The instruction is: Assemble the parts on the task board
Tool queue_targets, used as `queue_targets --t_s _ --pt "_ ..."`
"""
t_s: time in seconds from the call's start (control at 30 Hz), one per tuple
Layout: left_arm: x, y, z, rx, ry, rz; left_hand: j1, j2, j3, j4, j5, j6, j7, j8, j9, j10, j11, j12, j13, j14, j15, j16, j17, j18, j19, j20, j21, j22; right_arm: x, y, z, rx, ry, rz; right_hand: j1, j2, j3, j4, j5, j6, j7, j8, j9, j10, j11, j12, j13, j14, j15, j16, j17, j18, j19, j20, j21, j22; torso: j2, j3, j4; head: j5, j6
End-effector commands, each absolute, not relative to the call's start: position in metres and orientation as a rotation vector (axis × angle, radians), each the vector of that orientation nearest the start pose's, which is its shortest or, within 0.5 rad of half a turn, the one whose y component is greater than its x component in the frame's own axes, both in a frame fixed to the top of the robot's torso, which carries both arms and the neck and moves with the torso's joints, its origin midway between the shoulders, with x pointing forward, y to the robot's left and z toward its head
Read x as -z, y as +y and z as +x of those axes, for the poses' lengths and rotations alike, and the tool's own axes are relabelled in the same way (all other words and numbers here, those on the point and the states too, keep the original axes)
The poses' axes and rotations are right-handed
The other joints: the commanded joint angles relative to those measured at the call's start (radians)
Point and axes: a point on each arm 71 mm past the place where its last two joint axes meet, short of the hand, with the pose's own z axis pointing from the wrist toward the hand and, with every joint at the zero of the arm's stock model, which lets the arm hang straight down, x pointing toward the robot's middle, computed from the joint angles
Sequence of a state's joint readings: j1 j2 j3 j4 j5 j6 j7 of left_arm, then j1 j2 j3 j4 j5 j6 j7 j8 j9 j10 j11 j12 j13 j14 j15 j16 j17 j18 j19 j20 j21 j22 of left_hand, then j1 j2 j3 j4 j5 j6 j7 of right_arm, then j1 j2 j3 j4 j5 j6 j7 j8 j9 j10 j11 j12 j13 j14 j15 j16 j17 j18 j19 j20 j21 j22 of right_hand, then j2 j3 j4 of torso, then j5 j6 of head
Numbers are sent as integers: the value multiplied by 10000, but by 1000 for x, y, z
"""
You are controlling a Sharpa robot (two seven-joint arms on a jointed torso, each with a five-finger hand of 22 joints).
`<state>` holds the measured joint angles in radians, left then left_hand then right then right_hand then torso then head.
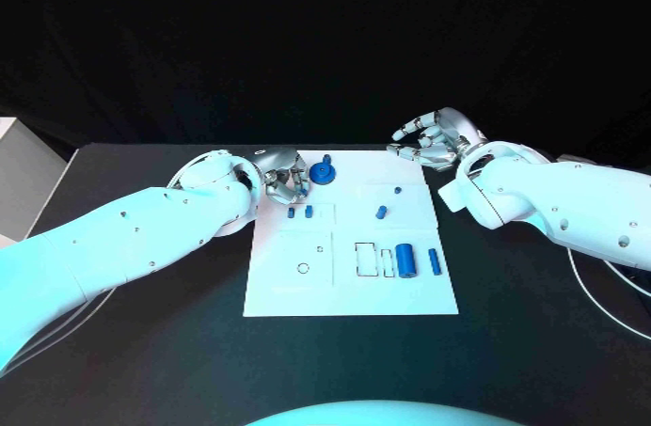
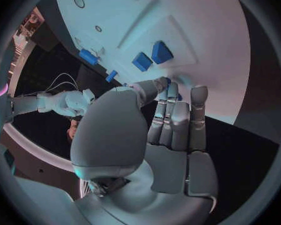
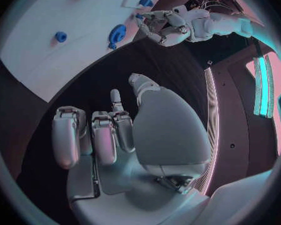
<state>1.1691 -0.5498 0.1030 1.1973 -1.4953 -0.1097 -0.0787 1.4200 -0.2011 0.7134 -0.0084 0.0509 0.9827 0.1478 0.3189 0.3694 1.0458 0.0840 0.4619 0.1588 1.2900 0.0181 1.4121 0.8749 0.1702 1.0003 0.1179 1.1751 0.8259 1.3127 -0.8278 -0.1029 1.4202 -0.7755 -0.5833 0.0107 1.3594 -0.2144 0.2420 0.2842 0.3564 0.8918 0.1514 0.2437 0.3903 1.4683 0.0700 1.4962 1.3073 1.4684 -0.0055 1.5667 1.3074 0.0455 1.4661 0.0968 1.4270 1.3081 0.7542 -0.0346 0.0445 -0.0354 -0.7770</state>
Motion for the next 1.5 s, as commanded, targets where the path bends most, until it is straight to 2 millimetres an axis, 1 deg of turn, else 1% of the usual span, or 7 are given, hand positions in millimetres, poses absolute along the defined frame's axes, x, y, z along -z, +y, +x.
queue_targets --t_s 0.03,0.43,0.67,0.8,0.97,1.1,1.5 --pt "193 138 543 6351 18209 2071 -97 -26 -52 6 24 14 35 -88 -20 59 21 -89 -5 -82 1 -40 -69 -6 -100 -1 -64 -56 149 -241 522 -8390 14739 5201 -82 24 55 -10 62 -55 19 35 9 206 -3 -4 1899 1010 -24 16 2581 -55 516 -67 -34 1114 4 3 -5 -6 -2" --pt "194 138 542 6354 18213 2102 -100 -24 -53 4 24 3 37 -109 -26 61 22 -108 -3 -103 3 -50 -101 -2 -121 0 -79 -76 149 -241 522 -8394 14743 5197 -82 24 55 -10 62 -55 19 35 9 206 -3 -4 1899 1010 -24 16 2581 -55 516 -67 -34 1114 -9 -10 14 -26 -42" --pt "192 139 542 6418 18013 2060 -97 -35 -61 -10 24 -11 40 -136 -34 71 24 -124 5 -111 6 -51 -99 8 -155 -3 -102 -113 149 -241 522 -8385 14763 5198 -82 24 55 -10 62 -55 19 35 9 206 -3 -4 1899 1010 -24 16 2581 -55 516 -67 -34 1114 -8 -13 0 -16 -44" --pt "192 139 542 6430 17947 2038 -105 -65 -75 -33 25 -132 61 -272 -79 56 44 -204 22 -137 20 -49 -88 18 -219 2 -150 -180 149 -241 522 -8385 14765 5197 -82 24 55 -10 62 -55 19 35 9 206 -3 -4 1899 1010 -24 16 2581 -55 516 -67 -34 1114 -9 -13 4 -17 -47" --pt "192 140 542 6423 17906 1998 -134 -123 -79 -55 25 -564 92 -672 -229 36 40 -354 73 -169 28 -20 -75 38 -300 24 -221 -280 149 -241 522 -8389 14762 5194 -82 24 55 -10 62 -55 19 35 9 206 -3 -4 1899 1010 -24 16 2581 -55 516 -67 -34 1114 -8 -12 11 -19 -48" --pt "192 141 542 6394 17919 1966 -163 -157 -91 -47 25 -720 89 -817 -290 25 32 -410 98 -197 22 -18 -112 42 -319 22 -245 -311 149 -241 522 -8387 14758 5196 -82 24 55 -10 62 -55 19 35 9 206 -3 -4 1899 1010 -24 16 2581 -55 516 -67 -34 1114 -7 -12 6 -19 -47" --pt "192 142 543 6308 17979 1905 -213 -215 -108 -27 27 -936 60 -1006 -376 -3 32 -485 131 -254 23 -26 -192 58 -387 25 -316 -408 149 -241 522 -8390 14755 5194 -118 -4 109 -10 58 -83 18 59 23 189 -5 -21 1880 1006 -27 7 2563 -48 507 -70 -64 1091 -9 -7 4 -12 -54"
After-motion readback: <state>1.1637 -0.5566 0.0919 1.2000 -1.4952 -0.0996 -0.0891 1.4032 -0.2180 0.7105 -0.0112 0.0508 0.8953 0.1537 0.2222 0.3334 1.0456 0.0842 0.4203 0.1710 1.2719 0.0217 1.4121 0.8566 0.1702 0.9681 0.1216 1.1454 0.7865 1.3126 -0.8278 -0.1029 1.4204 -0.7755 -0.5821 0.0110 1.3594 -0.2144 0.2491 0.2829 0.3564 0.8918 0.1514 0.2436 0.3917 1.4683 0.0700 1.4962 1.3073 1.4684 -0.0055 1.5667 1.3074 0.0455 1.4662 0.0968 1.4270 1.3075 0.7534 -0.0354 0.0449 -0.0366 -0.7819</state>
